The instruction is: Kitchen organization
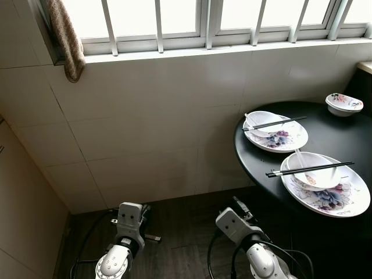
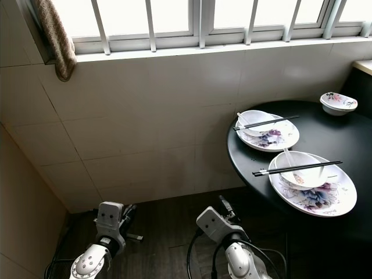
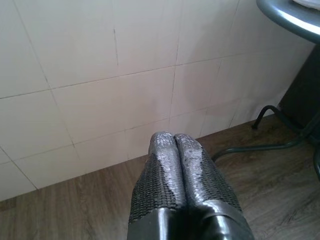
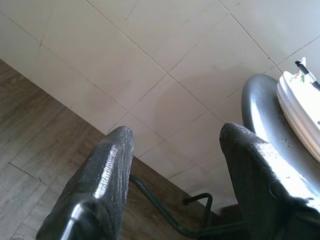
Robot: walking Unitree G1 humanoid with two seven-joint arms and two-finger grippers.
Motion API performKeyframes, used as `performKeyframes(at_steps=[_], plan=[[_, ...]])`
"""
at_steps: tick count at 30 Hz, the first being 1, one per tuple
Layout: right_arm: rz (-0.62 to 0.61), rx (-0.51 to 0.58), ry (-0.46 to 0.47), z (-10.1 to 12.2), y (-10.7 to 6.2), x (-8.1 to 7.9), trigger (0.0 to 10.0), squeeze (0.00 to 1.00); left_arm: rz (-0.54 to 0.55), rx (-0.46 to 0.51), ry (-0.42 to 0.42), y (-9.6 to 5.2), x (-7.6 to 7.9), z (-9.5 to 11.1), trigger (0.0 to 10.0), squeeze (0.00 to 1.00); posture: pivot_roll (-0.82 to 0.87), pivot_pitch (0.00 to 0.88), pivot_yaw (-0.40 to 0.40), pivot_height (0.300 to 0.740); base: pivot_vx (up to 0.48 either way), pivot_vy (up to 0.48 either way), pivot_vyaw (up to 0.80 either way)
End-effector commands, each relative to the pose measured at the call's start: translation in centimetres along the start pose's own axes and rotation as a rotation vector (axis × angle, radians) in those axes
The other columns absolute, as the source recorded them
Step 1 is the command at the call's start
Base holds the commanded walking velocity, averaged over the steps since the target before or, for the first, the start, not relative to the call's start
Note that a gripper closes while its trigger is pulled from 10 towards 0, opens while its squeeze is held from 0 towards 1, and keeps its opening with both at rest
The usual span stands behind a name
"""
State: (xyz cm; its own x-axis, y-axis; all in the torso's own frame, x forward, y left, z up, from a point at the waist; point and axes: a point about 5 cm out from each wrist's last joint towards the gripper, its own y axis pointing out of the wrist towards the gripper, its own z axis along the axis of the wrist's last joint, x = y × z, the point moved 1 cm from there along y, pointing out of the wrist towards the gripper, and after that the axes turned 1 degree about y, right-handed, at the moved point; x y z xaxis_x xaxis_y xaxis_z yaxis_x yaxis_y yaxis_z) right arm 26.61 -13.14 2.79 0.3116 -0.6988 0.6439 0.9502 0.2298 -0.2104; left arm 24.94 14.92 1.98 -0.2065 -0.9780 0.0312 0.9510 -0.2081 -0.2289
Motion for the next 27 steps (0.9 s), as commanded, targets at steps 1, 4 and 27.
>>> performKeyframes(at_steps=[1, 4, 27], plan=[[-0.009, 0.001, 0.007, 0.05, 0.15, 0.30, 10.0, 0.00, 0.002, -0.004, 0.004, 0.01, -0.08, -0.05, 10.0, 0.00, -0.07, 0.000, 0.010, 0.740, 0.000, 0.000, 0.00], [-0.011, 0.002, 0.007, 0.09, 0.18, 0.34, 10.0, 0.00, 0.001, -0.005, 0.005, 0.03, -0.10, -0.01, 10.0, 0.00, -0.08, 0.000, 0.013, 0.740, 0.000, 0.000, 0.00], [-0.049, 0.019, -0.012, 0.32, -0.01, 0.72, 10.0, 0.00, -0.002, -0.006, 0.007, 0.03, -0.15, -0.01, 10.0, 0.00, -0.08, 0.000, 0.019, 0.740, 0.000, 0.000, 0.00]])
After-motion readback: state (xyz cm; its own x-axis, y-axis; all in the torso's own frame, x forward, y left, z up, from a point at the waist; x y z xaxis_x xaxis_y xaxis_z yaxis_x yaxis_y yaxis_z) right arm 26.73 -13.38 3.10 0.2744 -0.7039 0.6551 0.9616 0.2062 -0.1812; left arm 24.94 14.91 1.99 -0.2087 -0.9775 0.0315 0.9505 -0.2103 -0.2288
